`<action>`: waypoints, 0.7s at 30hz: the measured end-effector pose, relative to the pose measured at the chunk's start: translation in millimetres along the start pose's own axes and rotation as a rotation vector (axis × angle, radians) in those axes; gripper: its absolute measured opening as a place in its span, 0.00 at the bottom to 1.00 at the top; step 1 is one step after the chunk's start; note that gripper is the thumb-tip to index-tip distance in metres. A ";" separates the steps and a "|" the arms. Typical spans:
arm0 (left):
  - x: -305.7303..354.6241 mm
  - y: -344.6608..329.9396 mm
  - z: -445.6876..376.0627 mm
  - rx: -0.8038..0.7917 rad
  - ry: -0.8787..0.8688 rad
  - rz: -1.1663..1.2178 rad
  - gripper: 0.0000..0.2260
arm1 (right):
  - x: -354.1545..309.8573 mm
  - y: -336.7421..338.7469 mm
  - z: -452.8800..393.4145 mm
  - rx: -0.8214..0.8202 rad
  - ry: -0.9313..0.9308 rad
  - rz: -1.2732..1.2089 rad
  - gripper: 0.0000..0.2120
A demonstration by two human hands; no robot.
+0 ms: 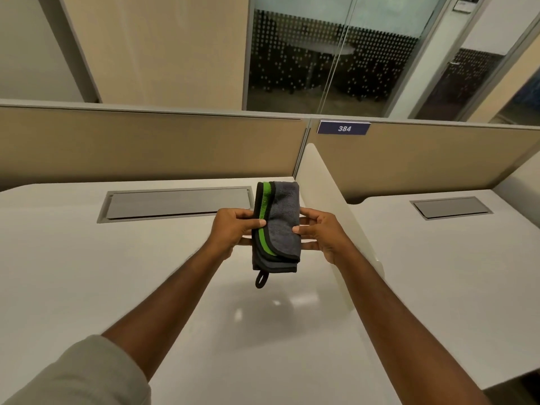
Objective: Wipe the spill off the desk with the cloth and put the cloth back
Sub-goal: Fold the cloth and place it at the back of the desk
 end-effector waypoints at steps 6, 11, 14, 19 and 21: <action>13.8 -20.1 -59.4 0.098 0.029 0.026 0.06 | -22.2 21.9 -61.6 0.026 -0.045 0.001 0.24; 19.3 -34.2 -119.7 0.142 0.062 0.040 0.06 | -36.1 37.3 -122.5 0.054 -0.105 0.009 0.26; 16.5 -38.6 -160.9 0.184 0.096 0.023 0.07 | -32.3 43.3 -162.8 0.071 -0.156 0.003 0.25; -8.8 -39.2 -232.2 0.236 0.164 0.003 0.10 | -11.6 48.2 -238.2 0.078 -0.241 0.045 0.24; -24.6 -39.8 -256.5 0.260 0.201 0.005 0.10 | -0.3 49.4 -267.4 0.081 -0.261 0.095 0.23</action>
Point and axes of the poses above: each hand's wrist, its own z-axis away from the middle knuckle, its own y-axis out of the back of the hand, x = y × z, the point moved 6 cm from there along -z, towards the middle knuckle, and after that the axes turned 2 degrees about -z, right-handed, at the moved point
